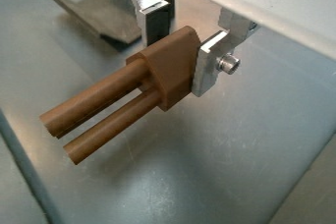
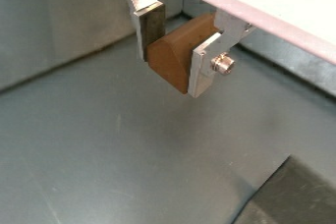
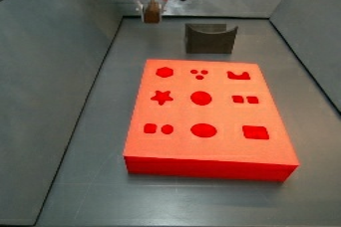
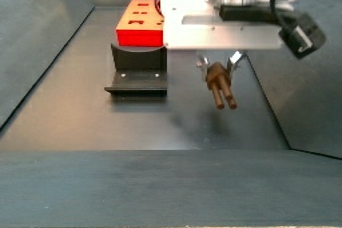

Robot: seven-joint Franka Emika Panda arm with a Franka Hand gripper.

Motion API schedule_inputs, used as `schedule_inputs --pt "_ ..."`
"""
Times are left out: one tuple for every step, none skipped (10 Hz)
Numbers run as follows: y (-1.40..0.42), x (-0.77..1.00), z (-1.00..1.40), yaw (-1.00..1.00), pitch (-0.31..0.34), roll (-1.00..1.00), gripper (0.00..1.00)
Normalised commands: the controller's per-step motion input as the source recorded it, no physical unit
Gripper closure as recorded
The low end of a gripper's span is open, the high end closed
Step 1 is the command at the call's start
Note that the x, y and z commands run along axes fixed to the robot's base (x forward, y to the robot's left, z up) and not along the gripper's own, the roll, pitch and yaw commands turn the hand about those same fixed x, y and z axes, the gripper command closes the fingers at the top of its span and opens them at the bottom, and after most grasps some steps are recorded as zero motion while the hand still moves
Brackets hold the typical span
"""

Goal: Pick up the 3 prong object. Move up. Rotate the 3 prong object. Place the 3 prong object on the fixture. Regrasp the 3 prong object. Move to above the board. Insert the 3 prong object.
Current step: Rotate the 3 prong object.

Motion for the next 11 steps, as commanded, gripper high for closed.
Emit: schedule_inputs --pt "0.0 0.05 -0.78 0.02 -0.023 -0.07 1.0" --pt "0.01 0.05 -0.61 0.02 -0.024 -0.09 1.0" --pt "0.01 0.05 -0.54 0.01 -0.023 -0.1 1.0" --pt "0.01 0.04 -0.35 0.02 -0.034 -0.12 1.0" --pt "0.01 0.05 -0.28 0.02 -0.04 -0.12 1.0" --pt "0.0 0.0 0.0 0.0 0.0 0.0 0.0" --pt "0.0 0.0 1.0 0.0 0.0 0.0 0.0" --pt "0.0 0.0 1.0 0.0 0.007 0.0 0.0" --pt "0.0 -0.01 1.0 -0.01 0.032 0.01 0.0" --pt "0.0 -0.01 1.0 -0.01 0.044 0.01 0.0" --pt "0.01 -0.02 1.0 -0.02 0.062 0.03 0.0"
